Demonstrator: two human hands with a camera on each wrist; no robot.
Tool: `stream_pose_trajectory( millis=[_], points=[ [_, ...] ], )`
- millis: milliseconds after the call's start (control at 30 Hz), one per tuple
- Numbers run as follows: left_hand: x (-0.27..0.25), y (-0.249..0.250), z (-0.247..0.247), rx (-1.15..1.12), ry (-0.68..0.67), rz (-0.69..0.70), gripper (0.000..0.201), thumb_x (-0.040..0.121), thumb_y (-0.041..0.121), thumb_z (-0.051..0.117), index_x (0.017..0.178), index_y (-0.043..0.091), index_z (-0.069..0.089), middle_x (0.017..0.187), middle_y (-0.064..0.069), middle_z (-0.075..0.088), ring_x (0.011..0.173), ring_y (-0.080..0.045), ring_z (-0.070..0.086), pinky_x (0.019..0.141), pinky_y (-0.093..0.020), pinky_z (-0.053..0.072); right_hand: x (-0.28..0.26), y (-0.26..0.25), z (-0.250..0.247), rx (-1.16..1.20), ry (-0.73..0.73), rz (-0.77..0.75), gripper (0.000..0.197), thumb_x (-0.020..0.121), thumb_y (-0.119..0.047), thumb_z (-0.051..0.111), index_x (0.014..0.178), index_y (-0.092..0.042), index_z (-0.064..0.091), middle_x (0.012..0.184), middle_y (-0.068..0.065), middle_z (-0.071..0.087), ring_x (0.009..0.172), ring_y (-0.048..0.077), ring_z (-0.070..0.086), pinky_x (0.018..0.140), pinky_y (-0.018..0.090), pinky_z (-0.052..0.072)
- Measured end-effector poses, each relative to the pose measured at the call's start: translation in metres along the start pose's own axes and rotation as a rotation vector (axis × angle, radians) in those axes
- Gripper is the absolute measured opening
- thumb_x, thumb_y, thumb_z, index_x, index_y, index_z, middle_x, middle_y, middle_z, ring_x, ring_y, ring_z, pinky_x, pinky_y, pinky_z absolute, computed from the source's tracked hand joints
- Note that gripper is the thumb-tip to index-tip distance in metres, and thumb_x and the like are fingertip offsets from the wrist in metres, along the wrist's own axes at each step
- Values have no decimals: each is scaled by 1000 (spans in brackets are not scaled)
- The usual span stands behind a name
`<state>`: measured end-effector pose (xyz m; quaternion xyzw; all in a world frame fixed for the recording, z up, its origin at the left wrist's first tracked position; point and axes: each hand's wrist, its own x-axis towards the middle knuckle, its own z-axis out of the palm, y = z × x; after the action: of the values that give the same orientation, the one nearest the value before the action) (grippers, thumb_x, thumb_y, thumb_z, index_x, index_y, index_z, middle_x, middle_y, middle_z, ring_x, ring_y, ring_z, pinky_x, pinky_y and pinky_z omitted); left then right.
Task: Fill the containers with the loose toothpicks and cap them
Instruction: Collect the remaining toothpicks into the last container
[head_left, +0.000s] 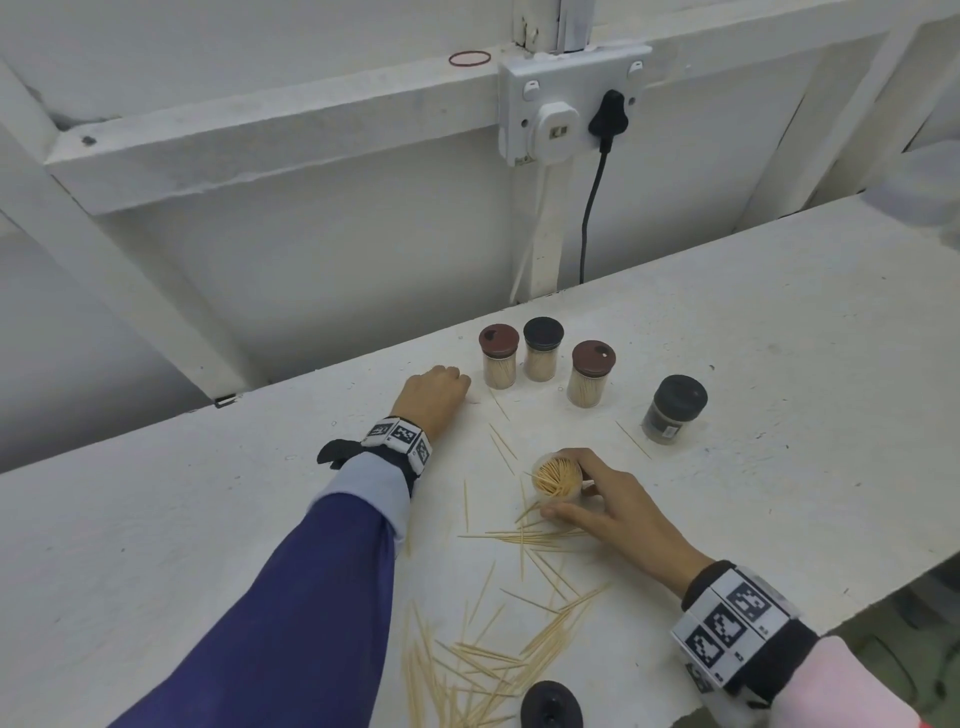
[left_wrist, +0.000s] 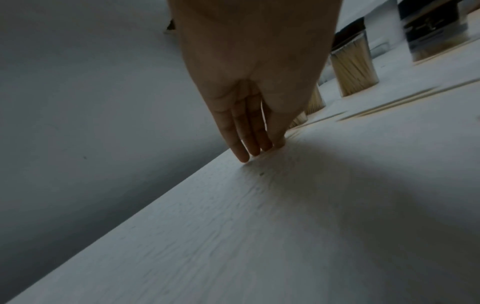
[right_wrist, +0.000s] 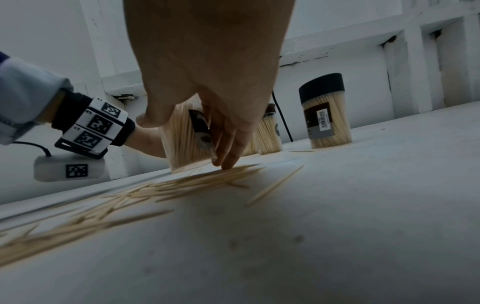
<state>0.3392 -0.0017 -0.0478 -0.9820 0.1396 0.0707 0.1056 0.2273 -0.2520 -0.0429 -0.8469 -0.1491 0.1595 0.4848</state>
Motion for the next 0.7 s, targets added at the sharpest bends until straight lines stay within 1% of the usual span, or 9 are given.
stream_pose_trajectory(
  millis=[33,100,167,233,333,467,533,633,700],
  points=[
    [-1,0,1,-15,15,24,24,97,0,39,117,6,51,119,-11,51,109,-28,51,70,-34,38,0,0,0,-2,-2,2,49,80,-43,72,122,-32,48,104,-17,64,95,-8,57,78,8,46],
    [0,1,5,-91,63,126,21,97,1,40,115,5,51,119,-13,49,107,-30,50,71,-37,40,0,-1,1,-1,-6,3,48,81,-41,73,121,-32,48,104,-16,64,94,-9,57,77,7,46],
    [2,6,7,-169,82,265,17,96,5,44,110,6,53,117,-14,53,103,-33,52,75,-40,44,0,0,1,-2,-9,8,49,81,-42,73,122,-31,49,104,-15,64,94,-8,58,78,10,47],
    [1,14,9,-205,79,328,14,96,8,46,108,8,54,116,-14,56,101,-33,54,76,-39,46,1,0,1,-3,-8,16,51,79,-46,72,122,-32,49,105,-15,64,94,-6,59,79,12,48],
    [-1,19,10,-237,84,301,16,97,9,45,109,7,55,117,-13,56,104,-32,53,78,-40,47,1,1,0,-6,0,21,53,76,-51,71,121,-35,48,103,-17,64,94,-7,58,80,12,47],
    [-6,17,4,-239,55,304,19,98,10,44,113,9,56,117,-11,56,108,-28,51,81,-39,46,0,1,1,-14,0,9,49,78,-46,73,120,-34,49,102,-18,63,93,-9,57,77,9,46],
    [-12,17,4,-289,47,328,19,97,8,45,111,10,59,115,-8,58,107,-27,52,83,-40,47,0,1,1,-20,-3,7,51,78,-48,72,121,-33,50,102,-16,65,93,-5,59,78,12,48],
    [-22,16,11,-349,51,377,21,96,6,48,110,11,63,111,-7,62,105,-27,55,83,-43,48,0,2,1,-44,-9,1,60,73,-59,67,123,-33,49,105,-16,64,95,0,60,83,20,51],
    [-29,15,13,-385,47,386,29,95,3,48,118,13,62,115,-6,62,108,-26,55,86,-42,47,1,3,1,-55,-2,-5,63,70,-63,65,124,-33,49,106,-18,64,96,0,60,84,23,51]
  ],
)
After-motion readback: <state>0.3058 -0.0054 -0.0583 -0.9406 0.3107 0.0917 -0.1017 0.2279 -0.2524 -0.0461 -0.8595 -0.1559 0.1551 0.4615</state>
